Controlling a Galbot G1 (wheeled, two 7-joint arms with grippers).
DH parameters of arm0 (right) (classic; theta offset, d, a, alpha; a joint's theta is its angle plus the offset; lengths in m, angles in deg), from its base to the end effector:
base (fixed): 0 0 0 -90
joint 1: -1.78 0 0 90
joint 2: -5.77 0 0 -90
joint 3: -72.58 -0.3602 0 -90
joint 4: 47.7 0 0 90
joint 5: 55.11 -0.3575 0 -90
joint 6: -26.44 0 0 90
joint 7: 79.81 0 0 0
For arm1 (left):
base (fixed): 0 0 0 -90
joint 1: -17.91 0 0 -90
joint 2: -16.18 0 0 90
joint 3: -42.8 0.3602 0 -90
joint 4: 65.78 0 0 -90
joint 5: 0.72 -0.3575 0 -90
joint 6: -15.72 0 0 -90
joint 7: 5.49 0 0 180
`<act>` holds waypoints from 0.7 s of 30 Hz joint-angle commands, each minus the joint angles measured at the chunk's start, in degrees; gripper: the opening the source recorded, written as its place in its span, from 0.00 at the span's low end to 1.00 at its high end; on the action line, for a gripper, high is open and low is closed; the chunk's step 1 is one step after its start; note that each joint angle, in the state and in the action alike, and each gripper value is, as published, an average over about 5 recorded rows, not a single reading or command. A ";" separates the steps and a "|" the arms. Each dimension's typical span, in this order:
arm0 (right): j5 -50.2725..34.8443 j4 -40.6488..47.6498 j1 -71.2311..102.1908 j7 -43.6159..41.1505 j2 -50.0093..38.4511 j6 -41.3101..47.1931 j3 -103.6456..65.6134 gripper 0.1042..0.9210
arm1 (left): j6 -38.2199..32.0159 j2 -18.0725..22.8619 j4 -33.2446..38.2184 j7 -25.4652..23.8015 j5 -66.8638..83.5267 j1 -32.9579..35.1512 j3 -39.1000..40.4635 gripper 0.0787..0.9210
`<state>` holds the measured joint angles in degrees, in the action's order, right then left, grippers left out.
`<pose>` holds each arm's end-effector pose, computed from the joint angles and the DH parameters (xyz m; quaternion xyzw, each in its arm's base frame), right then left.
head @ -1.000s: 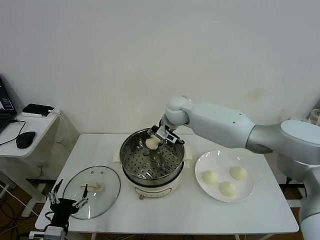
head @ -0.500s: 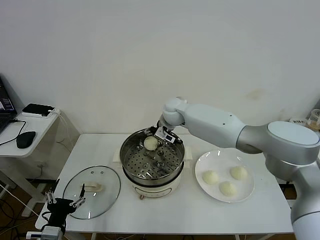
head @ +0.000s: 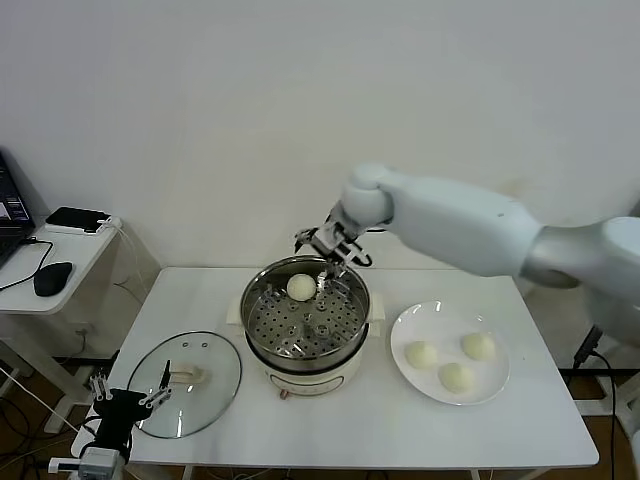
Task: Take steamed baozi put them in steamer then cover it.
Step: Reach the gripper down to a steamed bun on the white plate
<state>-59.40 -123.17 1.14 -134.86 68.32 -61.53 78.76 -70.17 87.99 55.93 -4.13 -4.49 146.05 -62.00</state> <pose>0.5582 0.0979 -0.0310 0.5760 -0.4314 0.6884 0.0908 0.1452 0.1276 -0.2913 0.0333 -0.9694 -0.2336 0.0671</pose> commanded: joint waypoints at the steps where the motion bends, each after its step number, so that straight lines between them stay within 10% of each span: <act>1: -8.83 -18.85 -3.71 -2.17 -21.62 21.79 -0.32 0.88 | 0.50 -0.62 0.51 0.08 0.91 -0.23 -0.38 0.88; 11: -2.58 -27.56 8.63 -3.46 -40.77 24.71 -4.87 0.88 | 0.64 -1.95 -0.02 -0.04 1.72 -1.07 -0.68 0.88; 21: 7.08 -23.51 36.19 -1.92 -40.47 22.05 -22.56 0.88 | 1.07 -2.17 -0.47 -0.07 1.67 -1.91 -0.93 0.88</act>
<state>-58.07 -144.96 17.96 -137.03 34.14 -41.91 67.68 -69.14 86.01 55.55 -4.16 -2.99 144.19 -62.85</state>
